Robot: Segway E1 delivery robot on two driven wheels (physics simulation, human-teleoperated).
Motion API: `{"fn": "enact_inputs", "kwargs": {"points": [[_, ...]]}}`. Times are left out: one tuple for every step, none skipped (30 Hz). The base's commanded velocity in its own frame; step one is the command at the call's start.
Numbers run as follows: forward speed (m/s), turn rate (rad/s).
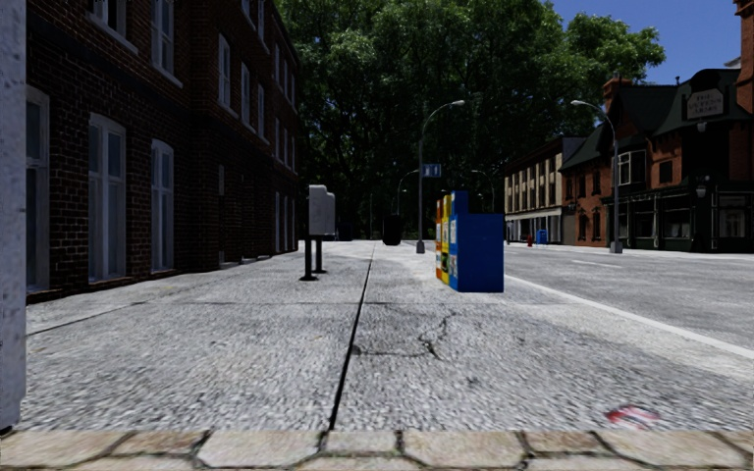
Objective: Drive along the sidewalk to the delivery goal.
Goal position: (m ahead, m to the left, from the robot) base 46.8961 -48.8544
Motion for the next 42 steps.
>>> {"fn": "enact_inputs", "kwargs": {"points": [[2.0,0.0],[2.0,0.0],[2.0,0.0],[2.0,0.0],[2.0,0.0],[2.0,0.0],[2.0,0.0],[2.0,0.0],[2.0,0.0],[2.0,0.0],[2.0,0.0],[2.0,0.0],[2.0,0.0],[2.0,0.0],[2.0,0.0],[2.0,0.0],[2.0,0.0],[2.0,0.0],[2.0,0.0],[2.0,0.0],[2.0,0.0],[2.0,0.0],[2.0,0.0],[2.0,0.0],[2.0,0.0],[2.0,0.0],[2.0,0.0],[2.0,0.0],[2.0,0.0],[2.0,0.0],[2.0,0.0],[2.0,0.0],[2.0,0.0],[2.0,0.0],[2.0,0.0],[2.0,0.0],[2.0,0.0],[2.0,0.0],[2.0,0.0],[2.0,0.0],[2.0,0.0],[2.0,0.0]]}}
